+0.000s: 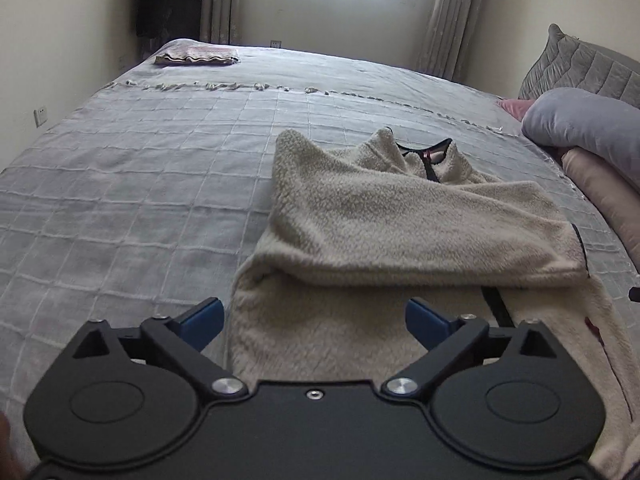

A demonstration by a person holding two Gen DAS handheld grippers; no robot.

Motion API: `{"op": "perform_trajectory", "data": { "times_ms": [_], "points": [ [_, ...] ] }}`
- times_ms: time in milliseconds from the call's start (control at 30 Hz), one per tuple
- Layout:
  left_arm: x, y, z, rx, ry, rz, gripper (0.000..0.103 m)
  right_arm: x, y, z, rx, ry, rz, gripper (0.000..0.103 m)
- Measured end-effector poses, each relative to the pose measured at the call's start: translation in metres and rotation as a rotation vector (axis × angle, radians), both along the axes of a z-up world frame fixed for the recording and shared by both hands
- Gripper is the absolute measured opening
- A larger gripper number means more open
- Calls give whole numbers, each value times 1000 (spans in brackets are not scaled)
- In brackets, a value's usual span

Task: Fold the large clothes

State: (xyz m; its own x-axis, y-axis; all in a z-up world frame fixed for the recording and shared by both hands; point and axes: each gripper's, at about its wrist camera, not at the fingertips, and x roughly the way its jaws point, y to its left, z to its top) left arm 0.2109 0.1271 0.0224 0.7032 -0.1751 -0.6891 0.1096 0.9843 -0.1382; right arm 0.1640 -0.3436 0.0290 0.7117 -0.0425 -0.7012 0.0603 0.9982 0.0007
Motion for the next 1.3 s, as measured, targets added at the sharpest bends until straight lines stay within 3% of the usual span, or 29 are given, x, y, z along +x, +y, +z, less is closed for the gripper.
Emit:
{"op": "perform_trajectory", "data": {
  "times_ms": [333,500,667,800,933,1033,1167,1200,1267,1300],
  "points": [
    [-106,40,5,85,48,14,103,-90,11,1,-23,28,70,101],
    [-139,46,-3,113,71,-25,103,-126,-1,-15,57,57,77,102],
    [-158,49,-21,100,119,-35,103,-155,-13,-26,68,89,55,102],
    [-163,51,-40,11,185,-75,103,-175,-23,-36,83,98,59,102],
    [-165,53,-67,-143,248,-115,103,-183,-29,-53,113,135,68,102],
    [-164,52,-86,-241,300,-124,100,-184,-34,-64,181,146,66,102],
    [-169,46,-92,-305,280,-161,100,-178,-45,-75,303,140,43,102],
    [-171,44,-93,-333,284,-178,94,-176,-48,-78,346,138,40,101],
    [-173,40,-94,-370,294,-201,85,-173,-51,-86,420,132,40,87],
    [-174,38,-93,-373,295,-206,75,-172,-50,-88,436,126,41,72]
  ]
}}
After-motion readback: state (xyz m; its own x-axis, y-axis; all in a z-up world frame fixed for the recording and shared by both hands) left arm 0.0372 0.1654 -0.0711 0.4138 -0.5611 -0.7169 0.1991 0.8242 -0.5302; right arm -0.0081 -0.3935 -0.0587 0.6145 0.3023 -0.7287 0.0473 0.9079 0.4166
